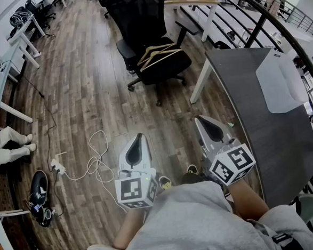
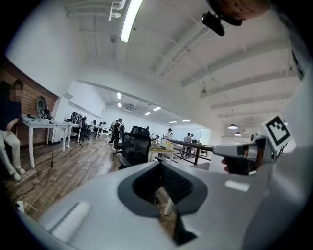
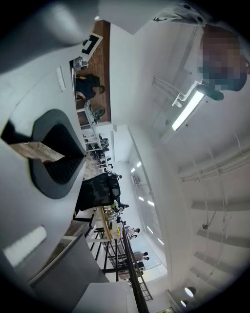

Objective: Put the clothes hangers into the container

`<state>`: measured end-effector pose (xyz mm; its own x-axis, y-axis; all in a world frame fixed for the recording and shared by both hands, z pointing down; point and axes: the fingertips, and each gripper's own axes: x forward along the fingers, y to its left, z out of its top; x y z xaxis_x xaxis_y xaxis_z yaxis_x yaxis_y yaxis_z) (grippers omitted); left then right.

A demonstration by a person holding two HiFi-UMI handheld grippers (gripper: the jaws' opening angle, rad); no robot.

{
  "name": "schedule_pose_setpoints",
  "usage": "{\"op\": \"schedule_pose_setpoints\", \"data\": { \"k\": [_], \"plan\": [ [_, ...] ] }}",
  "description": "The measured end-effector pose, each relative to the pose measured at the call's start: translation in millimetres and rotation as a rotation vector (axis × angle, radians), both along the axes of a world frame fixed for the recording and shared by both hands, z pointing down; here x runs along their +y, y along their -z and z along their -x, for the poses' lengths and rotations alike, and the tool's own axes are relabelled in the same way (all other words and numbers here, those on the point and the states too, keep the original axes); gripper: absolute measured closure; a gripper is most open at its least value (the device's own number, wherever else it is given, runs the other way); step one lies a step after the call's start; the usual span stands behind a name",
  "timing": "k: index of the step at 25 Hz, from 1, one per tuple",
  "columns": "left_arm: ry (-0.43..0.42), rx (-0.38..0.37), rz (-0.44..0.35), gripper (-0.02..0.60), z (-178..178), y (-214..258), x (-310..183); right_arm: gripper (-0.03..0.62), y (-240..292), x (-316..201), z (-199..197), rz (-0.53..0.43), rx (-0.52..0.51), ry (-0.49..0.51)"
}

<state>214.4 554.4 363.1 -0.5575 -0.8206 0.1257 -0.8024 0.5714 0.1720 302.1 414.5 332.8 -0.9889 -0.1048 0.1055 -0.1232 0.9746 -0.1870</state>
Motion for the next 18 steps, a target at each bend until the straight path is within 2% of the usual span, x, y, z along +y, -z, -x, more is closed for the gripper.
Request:
{"op": "schedule_pose_setpoints", "data": {
  "k": [10,18],
  "plan": [
    [-0.041,0.011,0.030,0.571,9,-9,-25,0.594,-7,-21,8,0.021,-0.002,-0.027],
    [-0.034,0.010,0.049,0.571,42,-15,-63,0.594,-8,-66,42,0.041,-0.030,-0.030]
  ]
}}
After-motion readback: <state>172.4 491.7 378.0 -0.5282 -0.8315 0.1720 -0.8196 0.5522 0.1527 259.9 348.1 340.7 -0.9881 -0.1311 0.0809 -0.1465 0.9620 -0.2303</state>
